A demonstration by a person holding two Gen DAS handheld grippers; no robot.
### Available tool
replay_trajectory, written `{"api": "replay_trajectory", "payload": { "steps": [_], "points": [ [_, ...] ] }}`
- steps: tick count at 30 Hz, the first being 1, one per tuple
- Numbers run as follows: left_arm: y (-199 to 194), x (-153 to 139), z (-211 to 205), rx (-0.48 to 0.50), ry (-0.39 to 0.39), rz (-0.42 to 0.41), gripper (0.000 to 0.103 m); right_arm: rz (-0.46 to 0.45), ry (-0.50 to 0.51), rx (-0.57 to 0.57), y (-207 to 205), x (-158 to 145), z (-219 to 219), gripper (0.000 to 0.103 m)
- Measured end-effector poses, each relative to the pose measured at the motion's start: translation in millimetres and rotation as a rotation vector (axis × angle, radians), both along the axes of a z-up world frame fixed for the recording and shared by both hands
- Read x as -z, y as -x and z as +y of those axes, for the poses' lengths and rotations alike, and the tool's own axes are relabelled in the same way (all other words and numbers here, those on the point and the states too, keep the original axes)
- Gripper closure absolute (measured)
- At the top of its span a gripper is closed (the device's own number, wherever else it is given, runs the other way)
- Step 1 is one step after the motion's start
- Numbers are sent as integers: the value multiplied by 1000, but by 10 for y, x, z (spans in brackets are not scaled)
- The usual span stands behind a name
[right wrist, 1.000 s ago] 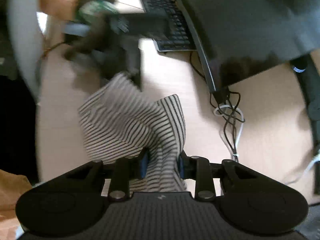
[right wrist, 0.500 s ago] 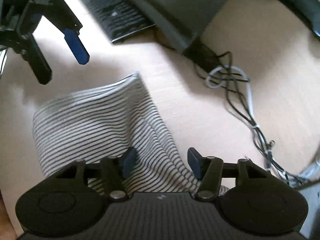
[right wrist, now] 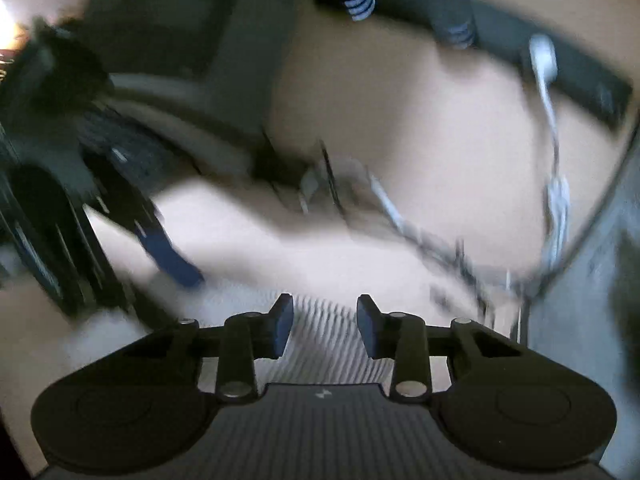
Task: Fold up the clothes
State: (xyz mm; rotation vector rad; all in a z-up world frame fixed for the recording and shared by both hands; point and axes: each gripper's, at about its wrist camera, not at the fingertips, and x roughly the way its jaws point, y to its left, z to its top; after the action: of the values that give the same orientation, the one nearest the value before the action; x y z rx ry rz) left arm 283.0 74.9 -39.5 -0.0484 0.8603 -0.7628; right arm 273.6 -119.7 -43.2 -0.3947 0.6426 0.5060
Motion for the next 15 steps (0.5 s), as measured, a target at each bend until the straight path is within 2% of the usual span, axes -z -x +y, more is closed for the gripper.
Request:
{"api": "replay_trajectory", "payload": {
  "steps": [1,2,4,6,11,14,15],
  "points": [
    [-66,65,22,-21,-22,22,36,43,-10,46,-84,185,-51,74],
    [-132,132,44,-42,-46,44,32,61,-50,83,-134,312,-119,74],
    [-233,244,113,-58,-28,107,30,64,-136,127,-127,371,-194,74],
    [-257,269,129,-59,-23,124,29,49,-134,136,-90,363,-168,74],
    [-237,166,130,-62,-34,72,30,66,-188,170,-56,286,-244,73],
    [-143,-85,198,-68,-33,-36,32,46,-240,195,8,126,-333,72],
    [-110,-166,222,-64,-19,-63,32,32,-253,212,52,51,-354,67]
  ]
}}
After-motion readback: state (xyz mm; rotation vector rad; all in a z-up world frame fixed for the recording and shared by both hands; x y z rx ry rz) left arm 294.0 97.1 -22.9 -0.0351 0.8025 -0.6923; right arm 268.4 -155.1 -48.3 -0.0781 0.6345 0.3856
